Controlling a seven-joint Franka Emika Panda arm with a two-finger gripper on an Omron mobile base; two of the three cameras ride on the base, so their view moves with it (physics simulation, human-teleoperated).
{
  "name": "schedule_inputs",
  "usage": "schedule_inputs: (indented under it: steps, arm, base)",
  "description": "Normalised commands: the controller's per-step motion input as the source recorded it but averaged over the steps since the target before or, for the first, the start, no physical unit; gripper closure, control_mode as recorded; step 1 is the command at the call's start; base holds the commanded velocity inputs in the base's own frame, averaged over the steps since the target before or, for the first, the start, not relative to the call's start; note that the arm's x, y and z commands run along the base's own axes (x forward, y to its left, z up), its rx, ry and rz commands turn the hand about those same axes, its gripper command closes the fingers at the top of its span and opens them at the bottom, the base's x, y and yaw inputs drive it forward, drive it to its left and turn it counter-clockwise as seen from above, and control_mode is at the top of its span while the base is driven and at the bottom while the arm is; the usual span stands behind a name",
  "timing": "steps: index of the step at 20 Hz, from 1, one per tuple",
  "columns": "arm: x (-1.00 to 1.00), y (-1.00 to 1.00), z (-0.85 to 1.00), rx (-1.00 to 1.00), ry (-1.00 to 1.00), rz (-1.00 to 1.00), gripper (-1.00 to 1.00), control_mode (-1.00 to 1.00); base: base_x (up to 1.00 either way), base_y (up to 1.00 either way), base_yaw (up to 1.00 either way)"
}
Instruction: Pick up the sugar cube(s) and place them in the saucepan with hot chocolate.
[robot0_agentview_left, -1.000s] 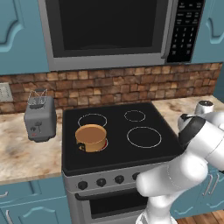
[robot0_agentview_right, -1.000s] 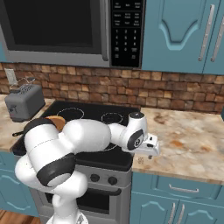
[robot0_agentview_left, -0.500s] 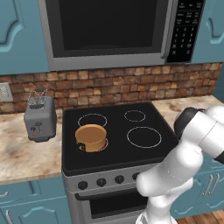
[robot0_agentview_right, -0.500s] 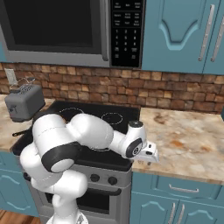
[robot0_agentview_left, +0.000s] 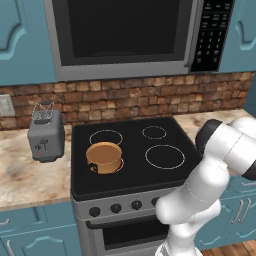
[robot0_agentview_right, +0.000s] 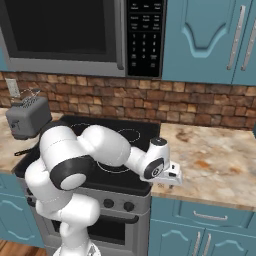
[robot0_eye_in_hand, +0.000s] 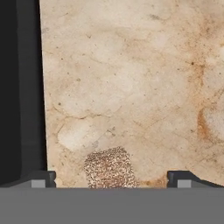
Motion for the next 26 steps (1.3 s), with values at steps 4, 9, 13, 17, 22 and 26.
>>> schedule_inputs:
  steps: [4,9,13,17,22,26]
  arm:
    - [0.12,0.00,-0.04,0.00,0.00,0.02,-1.00,-1.00]
    - [0.08,0.00,-0.02,0.00,0.00,0.00,1.00,-1.00]
    - [0.11,0.00,-0.03,0.00,0.00,0.00,1.00,-1.00]
    - [0.05,0.00,-0.01,0.00,0.00,0.00,1.00,-1.00]
    - [0.00,0.05,0.03,0.00,0.00,0.00,1.00,-1.00]
    - [0.00,0.44,0.54,-0.01,-0.07,0.00,1.00,-1.00]
  base:
    - [0.00,0.00,0.00]
    - [0.00,0.00,0.00]
    - [0.00,0.00,0.00]
    - [0.00,0.00,0.00]
    - [0.00,0.00,0.00]
    - [0.00,0.00,0.00]
